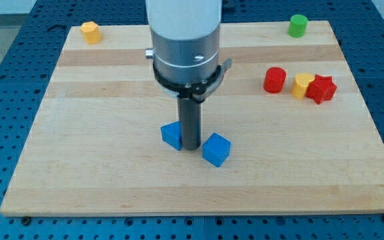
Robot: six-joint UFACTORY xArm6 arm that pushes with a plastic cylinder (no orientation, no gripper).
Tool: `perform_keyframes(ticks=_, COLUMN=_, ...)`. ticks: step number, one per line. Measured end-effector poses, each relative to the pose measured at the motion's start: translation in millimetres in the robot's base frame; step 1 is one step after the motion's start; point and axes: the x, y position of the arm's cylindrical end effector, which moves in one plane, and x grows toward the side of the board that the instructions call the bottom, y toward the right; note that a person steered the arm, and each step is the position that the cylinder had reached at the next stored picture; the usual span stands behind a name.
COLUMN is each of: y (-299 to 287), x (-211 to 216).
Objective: Push the blue triangle towards up
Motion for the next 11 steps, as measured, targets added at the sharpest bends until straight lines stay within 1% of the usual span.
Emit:
perform_keyframes(ticks=1, y=-38, x=10)
perform_keyframes(ticks=3, y=-141, x=3)
perform_keyframes(ticks=4, y=-142, x=14)
perform_keyframes(ticks=5, y=-130, x=17)
perform_keyframes(ticks=7, y=-55, x=10)
perform_keyframes(ticks=8, y=-38, x=-1)
perform_keyframes(ticks=10, y=-45, x=-61)
perform_keyframes(ticks=11, y=-32, x=-48)
